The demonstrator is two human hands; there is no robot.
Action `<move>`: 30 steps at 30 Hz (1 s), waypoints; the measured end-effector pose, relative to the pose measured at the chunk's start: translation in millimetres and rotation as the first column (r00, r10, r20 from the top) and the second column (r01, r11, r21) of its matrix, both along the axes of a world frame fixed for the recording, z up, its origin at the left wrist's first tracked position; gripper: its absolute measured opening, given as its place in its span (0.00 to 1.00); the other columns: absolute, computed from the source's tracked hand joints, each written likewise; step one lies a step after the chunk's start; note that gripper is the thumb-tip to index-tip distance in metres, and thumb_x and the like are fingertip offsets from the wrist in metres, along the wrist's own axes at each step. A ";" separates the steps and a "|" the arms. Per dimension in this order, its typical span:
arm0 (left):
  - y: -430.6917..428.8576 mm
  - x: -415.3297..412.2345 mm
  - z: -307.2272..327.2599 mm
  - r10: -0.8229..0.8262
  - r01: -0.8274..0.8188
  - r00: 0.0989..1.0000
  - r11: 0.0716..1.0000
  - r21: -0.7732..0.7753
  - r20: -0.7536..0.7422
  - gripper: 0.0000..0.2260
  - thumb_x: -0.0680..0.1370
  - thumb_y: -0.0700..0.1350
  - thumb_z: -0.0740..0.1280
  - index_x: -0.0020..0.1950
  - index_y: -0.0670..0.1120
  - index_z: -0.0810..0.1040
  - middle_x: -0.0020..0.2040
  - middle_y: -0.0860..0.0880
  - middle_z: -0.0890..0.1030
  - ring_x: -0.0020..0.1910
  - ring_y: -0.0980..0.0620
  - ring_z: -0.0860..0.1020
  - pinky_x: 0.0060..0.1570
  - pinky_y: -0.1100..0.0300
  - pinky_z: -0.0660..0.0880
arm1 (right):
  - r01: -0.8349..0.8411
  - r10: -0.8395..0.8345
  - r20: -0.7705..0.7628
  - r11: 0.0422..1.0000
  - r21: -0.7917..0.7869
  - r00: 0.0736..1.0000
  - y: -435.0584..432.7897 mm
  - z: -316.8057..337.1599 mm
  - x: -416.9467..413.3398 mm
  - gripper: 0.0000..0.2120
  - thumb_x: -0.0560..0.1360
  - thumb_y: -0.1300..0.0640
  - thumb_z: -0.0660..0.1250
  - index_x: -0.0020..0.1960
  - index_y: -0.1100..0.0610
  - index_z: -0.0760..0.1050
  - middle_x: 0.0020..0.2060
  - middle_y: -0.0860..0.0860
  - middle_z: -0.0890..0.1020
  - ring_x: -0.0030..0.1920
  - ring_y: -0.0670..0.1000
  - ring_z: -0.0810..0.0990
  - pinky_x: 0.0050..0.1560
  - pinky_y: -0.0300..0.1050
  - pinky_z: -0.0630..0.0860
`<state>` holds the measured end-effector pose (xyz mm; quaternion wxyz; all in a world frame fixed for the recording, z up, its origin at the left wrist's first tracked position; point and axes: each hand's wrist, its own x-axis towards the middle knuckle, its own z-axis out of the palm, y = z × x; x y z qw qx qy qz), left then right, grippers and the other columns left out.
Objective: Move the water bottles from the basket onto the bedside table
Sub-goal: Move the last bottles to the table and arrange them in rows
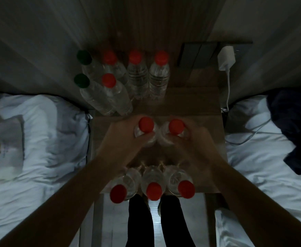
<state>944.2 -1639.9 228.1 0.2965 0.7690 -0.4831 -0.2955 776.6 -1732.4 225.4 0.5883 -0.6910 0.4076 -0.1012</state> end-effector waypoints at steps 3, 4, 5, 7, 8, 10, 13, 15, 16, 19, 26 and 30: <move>-16.3 14.9 -2.2 0.061 -0.060 0.998 0.996 -0.068 0.009 0.09 0.70 0.49 0.73 0.48 0.56 0.77 0.42 0.62 0.80 0.46 0.67 0.77 0.43 0.79 0.68 | 0.064 -0.059 0.049 0.992 -0.110 0.997 -15.0 -6.8 21.8 0.14 0.71 0.57 0.72 0.47 0.38 0.74 0.45 0.40 0.80 0.47 0.34 0.78 0.47 0.25 0.72; -21.2 18.9 -4.1 0.076 -0.073 0.996 0.994 -0.077 0.035 0.08 0.71 0.48 0.72 0.48 0.54 0.78 0.42 0.61 0.80 0.46 0.67 0.76 0.42 0.80 0.67 | 0.077 -0.070 0.059 0.989 -0.129 0.996 -19.8 -9.5 28.2 0.14 0.70 0.57 0.72 0.47 0.39 0.74 0.46 0.40 0.80 0.48 0.34 0.78 0.48 0.25 0.72; -25.4 22.6 -5.4 0.095 -0.091 0.994 0.992 -0.083 0.053 0.08 0.71 0.48 0.72 0.48 0.53 0.78 0.41 0.60 0.79 0.46 0.68 0.76 0.41 0.80 0.66 | 0.088 -0.079 0.066 0.985 -0.145 0.995 -24.0 -13.5 33.7 0.14 0.70 0.57 0.73 0.47 0.40 0.75 0.46 0.42 0.81 0.48 0.36 0.79 0.48 0.27 0.73; -32.8 26.6 -8.8 0.133 -0.127 0.989 0.988 -0.093 0.057 0.05 0.71 0.48 0.71 0.45 0.53 0.77 0.39 0.61 0.78 0.44 0.71 0.75 0.40 0.81 0.65 | 0.106 -0.096 0.067 0.979 -0.174 0.993 -30.5 -20.2 42.5 0.14 0.69 0.57 0.73 0.50 0.43 0.76 0.46 0.43 0.81 0.47 0.37 0.79 0.47 0.28 0.74; -36.0 27.5 -10.8 0.144 -0.136 0.987 0.985 -0.105 0.069 0.05 0.71 0.48 0.70 0.44 0.54 0.76 0.37 0.63 0.76 0.42 0.72 0.74 0.39 0.81 0.65 | 0.111 -0.101 0.067 0.977 -0.182 0.993 -33.1 -22.4 46.1 0.14 0.70 0.58 0.73 0.51 0.44 0.76 0.45 0.42 0.81 0.46 0.35 0.79 0.46 0.27 0.74; -40.5 28.6 -13.0 0.165 -0.151 0.981 0.980 -0.131 0.102 0.03 0.72 0.49 0.69 0.42 0.56 0.75 0.35 0.63 0.75 0.40 0.73 0.74 0.38 0.81 0.65 | 0.126 -0.115 0.069 0.975 -0.181 0.991 -37.0 -25.7 51.2 0.15 0.70 0.58 0.73 0.51 0.44 0.75 0.43 0.41 0.81 0.44 0.33 0.78 0.43 0.25 0.73; -44.8 30.7 -14.1 0.158 -0.150 0.986 0.981 -0.124 0.061 0.04 0.72 0.46 0.70 0.43 0.52 0.76 0.36 0.62 0.75 0.40 0.73 0.74 0.38 0.81 0.65 | 0.128 -0.117 0.067 0.975 -0.181 0.991 -39.7 -25.3 54.4 0.13 0.70 0.60 0.73 0.50 0.46 0.76 0.44 0.46 0.82 0.41 0.35 0.79 0.40 0.26 0.73; -46.2 31.0 -13.4 0.150 -0.142 0.987 0.982 -0.126 0.054 0.06 0.72 0.45 0.71 0.43 0.52 0.75 0.36 0.63 0.74 0.40 0.75 0.73 0.38 0.82 0.65 | 0.128 -0.115 0.076 0.975 -0.183 0.990 -40.5 -23.1 54.8 0.13 0.70 0.61 0.72 0.49 0.47 0.75 0.42 0.46 0.82 0.39 0.34 0.78 0.38 0.24 0.72; -46.3 30.4 -13.9 0.153 -0.145 0.987 0.980 -0.133 0.050 0.06 0.72 0.46 0.71 0.44 0.52 0.75 0.36 0.63 0.74 0.40 0.75 0.73 0.38 0.82 0.65 | 0.129 -0.115 0.082 0.975 -0.183 0.990 -40.5 -21.5 54.6 0.13 0.71 0.61 0.72 0.49 0.46 0.75 0.41 0.44 0.81 0.38 0.32 0.78 0.37 0.23 0.71; -45.8 27.0 -15.4 0.169 -0.164 0.985 0.976 -0.147 0.027 0.06 0.73 0.47 0.70 0.45 0.53 0.73 0.37 0.63 0.75 0.40 0.74 0.74 0.39 0.81 0.67 | 0.117 -0.104 0.082 0.979 -0.166 0.991 -38.1 -23.7 51.0 0.14 0.71 0.59 0.72 0.49 0.42 0.74 0.42 0.41 0.81 0.42 0.31 0.78 0.39 0.23 0.71; -33.6 28.1 -41.4 0.180 -0.176 0.978 0.983 -0.041 0.109 0.15 0.74 0.57 0.67 0.54 0.50 0.73 0.42 0.61 0.75 0.40 0.66 0.75 0.37 0.78 0.67 | 0.157 -0.156 0.021 0.984 -0.086 0.988 -33.3 -37.7 41.0 0.23 0.67 0.51 0.76 0.58 0.40 0.71 0.52 0.42 0.80 0.51 0.35 0.78 0.49 0.28 0.74; -21.6 35.3 -83.2 0.006 -0.075 0.972 0.955 0.288 0.234 0.28 0.71 0.67 0.54 0.55 0.46 0.75 0.47 0.47 0.80 0.46 0.47 0.79 0.47 0.56 0.76 | 0.062 -0.053 -0.229 0.997 0.035 0.972 -28.0 -63.3 38.5 0.29 0.69 0.53 0.74 0.66 0.49 0.67 0.58 0.48 0.76 0.58 0.49 0.77 0.59 0.50 0.76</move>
